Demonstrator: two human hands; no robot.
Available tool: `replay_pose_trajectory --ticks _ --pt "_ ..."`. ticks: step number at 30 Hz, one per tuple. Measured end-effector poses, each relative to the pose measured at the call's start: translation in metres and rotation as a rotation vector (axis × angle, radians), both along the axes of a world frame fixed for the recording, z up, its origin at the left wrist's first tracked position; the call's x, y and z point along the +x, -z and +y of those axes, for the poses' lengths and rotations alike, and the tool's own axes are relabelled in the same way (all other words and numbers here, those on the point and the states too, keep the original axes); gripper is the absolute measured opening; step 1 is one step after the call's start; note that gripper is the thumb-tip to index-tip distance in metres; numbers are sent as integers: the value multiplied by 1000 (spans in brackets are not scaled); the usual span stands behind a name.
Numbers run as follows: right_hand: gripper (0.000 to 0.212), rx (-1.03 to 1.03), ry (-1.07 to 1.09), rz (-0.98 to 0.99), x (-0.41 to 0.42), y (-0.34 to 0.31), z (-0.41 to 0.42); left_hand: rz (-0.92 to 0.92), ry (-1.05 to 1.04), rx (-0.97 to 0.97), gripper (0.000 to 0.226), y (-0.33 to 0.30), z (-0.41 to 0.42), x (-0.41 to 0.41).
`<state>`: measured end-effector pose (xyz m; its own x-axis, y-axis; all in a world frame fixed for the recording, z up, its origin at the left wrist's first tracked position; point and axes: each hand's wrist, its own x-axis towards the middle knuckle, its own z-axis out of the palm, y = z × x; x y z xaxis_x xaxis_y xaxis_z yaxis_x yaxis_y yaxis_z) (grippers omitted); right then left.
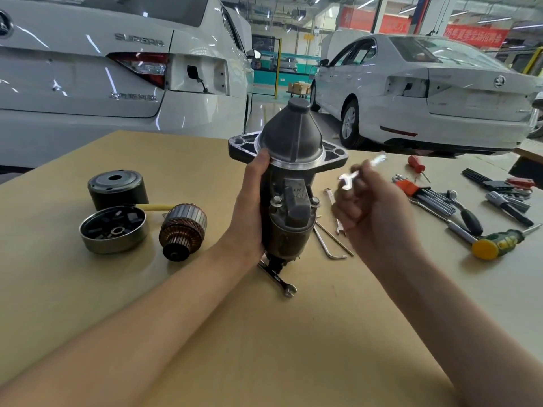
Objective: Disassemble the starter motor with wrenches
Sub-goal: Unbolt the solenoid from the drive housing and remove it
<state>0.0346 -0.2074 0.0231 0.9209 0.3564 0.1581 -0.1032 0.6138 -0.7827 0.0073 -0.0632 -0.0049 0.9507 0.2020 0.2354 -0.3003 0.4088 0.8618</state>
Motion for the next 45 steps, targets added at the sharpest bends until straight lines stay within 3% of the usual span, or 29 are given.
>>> replay_pose_trajectory --ticks 6,16,28,36,42,45 --pt "14 -8 113 36 -4 1 -2 71 -231 -26 97 -1 -11 -6" --pt "17 -49 199 -7 -12 9 3 73 -414 -124 95 3 -13 -7" --pt "14 -27 34 100 -8 12 8 145 -425 -259 97 2 -7 -3" --pt "35 -38 25 28 -8 4 0 155 -370 -268 101 -1 -6 -4" --pt "32 -91 61 23 -6 1 -3 105 -303 -131 100 -2 -11 -7" --pt "32 -174 66 -65 -9 0 -4 41 -259 -31 88 -3 -12 -8"
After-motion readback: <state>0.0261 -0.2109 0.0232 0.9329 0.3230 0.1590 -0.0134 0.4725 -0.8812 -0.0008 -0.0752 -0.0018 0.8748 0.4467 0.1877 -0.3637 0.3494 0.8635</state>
